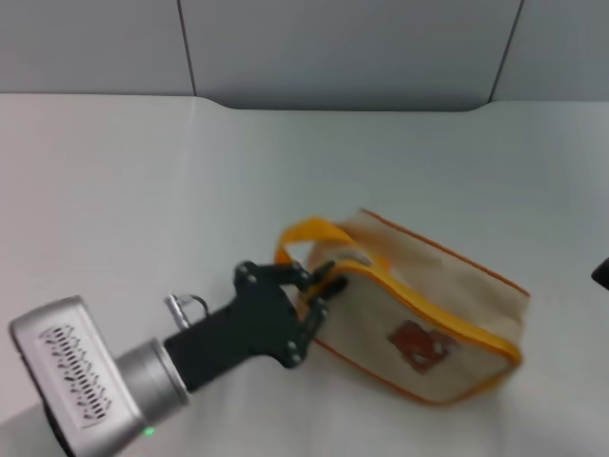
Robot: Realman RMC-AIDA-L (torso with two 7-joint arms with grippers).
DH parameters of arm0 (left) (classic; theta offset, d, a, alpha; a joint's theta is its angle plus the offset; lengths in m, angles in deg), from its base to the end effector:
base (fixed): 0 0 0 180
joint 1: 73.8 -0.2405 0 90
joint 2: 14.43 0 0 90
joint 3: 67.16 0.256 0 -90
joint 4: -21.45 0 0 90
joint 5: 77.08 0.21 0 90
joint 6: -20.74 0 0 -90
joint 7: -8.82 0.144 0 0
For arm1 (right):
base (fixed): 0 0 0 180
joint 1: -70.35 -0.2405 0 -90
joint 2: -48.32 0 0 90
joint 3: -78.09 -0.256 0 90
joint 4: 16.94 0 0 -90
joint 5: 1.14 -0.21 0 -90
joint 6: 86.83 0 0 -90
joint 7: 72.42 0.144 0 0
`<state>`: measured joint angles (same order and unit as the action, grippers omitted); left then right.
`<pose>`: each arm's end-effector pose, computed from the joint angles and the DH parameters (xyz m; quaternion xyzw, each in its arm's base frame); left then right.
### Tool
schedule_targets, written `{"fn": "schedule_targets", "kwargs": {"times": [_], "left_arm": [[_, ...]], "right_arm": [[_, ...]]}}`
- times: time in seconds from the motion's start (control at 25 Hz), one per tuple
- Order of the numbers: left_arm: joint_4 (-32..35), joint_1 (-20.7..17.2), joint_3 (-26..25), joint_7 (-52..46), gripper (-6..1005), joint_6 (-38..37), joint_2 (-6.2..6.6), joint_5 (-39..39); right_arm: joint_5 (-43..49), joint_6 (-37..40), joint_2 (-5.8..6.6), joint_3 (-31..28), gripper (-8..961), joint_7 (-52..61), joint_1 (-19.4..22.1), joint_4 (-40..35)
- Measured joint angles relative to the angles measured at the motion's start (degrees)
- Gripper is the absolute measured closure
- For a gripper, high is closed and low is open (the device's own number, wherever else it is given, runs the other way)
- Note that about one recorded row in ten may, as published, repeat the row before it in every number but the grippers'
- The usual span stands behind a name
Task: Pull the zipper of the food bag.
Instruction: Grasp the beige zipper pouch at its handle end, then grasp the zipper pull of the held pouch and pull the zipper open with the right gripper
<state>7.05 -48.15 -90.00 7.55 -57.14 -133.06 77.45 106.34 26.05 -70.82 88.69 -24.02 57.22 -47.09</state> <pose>-0.2441 0.2579 -0.1058 -0.8885 0.0446 -0.3354 0.3100 0.3270 0.2121 0.0577 -0.8345 0.1130 0.4203 0.3380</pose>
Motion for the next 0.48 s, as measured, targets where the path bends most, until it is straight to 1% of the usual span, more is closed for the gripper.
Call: {"fn": "schedule_targets", "kwargs": {"times": [0.04, 0.12, 0.32, 0.36, 0.4, 0.48], "left_arm": [[2.18, 0.71, -1.64, 3.96, 867, -2.75, 0.09, 0.05], [3.03, 1.22, -2.12, 5.51, 867, -3.95, 0.15, 0.04], [9.05, 5.28, -3.71, 16.20, 892, -10.52, 0.40, -0.05], [9.92, 6.05, -3.73, 18.84, 893, -10.85, 0.29, -0.16], [10.51, 6.77, -3.77, 21.18, 893, -10.89, 0.19, -0.22], [11.09, 7.87, -4.00, 23.69, 894, -10.27, 0.08, -0.30]], "right_arm": [[-0.33, -0.01, -0.06, -0.07, 220, -3.52, -0.33, 2.54], [-0.43, -0.10, -0.08, -0.07, 220, -5.19, -0.53, 3.73], [-1.63, -3.12, -0.37, -0.16, 220, -17.46, -2.27, 12.82], [-2.40, -5.08, -0.45, -0.22, 220, -24.36, -3.38, 17.99], [-2.40, -5.08, -0.45, -0.22, 220, -24.36, -3.38, 17.99], [-3.50, -7.11, -0.54, -0.78, 221, -33.53, -4.37, 23.65]]}}
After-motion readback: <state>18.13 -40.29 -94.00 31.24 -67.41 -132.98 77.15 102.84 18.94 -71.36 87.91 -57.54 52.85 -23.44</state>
